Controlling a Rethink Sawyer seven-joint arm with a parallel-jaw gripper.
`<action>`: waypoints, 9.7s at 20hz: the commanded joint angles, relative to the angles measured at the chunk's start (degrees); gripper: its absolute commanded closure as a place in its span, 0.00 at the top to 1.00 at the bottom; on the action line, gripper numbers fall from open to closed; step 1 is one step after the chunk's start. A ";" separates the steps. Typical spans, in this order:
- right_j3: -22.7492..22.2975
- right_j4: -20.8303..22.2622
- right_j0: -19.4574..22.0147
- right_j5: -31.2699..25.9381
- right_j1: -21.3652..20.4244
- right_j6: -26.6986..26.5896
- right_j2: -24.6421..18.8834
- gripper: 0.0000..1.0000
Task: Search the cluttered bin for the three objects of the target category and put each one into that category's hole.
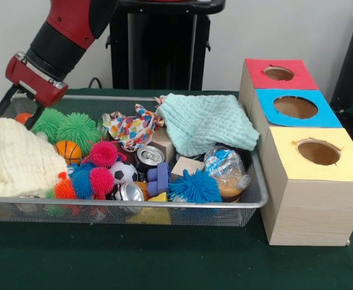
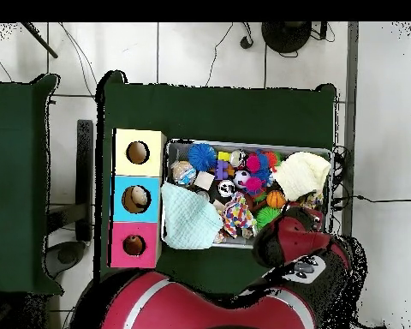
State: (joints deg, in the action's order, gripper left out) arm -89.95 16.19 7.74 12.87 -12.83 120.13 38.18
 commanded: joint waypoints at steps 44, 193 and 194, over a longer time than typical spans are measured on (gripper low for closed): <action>4.75 -10.42 -4.92 20.13 8.39 3.02 2.30 1.00; -50.11 12.98 10.46 -17.16 -65.03 7.31 -40.57 0.00; -49.52 13.03 9.43 -17.48 -64.73 7.48 -39.82 0.00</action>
State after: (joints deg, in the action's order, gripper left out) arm -137.98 30.18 19.86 -6.23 -77.45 120.16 -2.22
